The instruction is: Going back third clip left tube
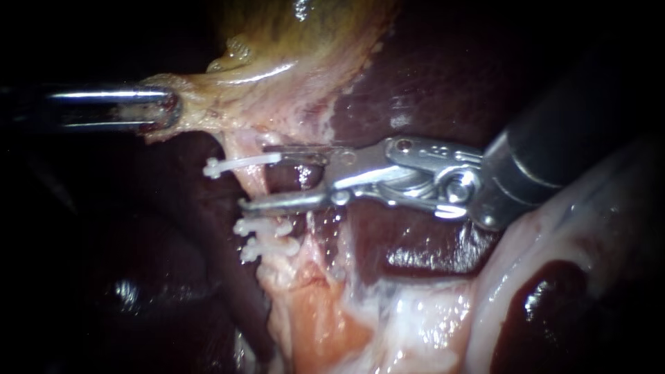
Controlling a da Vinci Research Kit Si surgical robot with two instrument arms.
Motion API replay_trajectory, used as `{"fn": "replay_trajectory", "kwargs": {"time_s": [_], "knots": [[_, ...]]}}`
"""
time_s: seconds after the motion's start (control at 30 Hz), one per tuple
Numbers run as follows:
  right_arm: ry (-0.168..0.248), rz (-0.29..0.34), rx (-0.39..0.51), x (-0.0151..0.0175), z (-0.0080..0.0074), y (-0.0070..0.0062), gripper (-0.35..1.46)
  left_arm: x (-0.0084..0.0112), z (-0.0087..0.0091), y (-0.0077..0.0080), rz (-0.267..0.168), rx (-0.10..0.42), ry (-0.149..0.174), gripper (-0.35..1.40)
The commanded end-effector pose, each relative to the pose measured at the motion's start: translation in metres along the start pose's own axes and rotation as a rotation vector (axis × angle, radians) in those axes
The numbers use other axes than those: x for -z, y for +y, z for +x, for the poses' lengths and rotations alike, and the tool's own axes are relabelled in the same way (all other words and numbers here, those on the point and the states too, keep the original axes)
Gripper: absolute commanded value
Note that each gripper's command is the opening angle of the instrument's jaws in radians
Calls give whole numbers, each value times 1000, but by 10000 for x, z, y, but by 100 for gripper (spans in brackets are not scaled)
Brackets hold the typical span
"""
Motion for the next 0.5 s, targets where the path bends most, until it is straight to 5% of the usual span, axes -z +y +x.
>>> {"fn": "replay_trajectory", "kwargs": {"time_s": [0.03, 0.33, 0.5], "knots": [[-1, 5, 18, 9, 0, -3, 50, 1, 0, 0, -1, 0, 0, -35], [-6, 56, 145, 109, -18, -30, 50, 1, 0, 0, 0, 0, 0, -35], [-7, 61, 150, 137, -23, -34, 50, 1, 0, 1, 0, 0, 0, -35]]}}
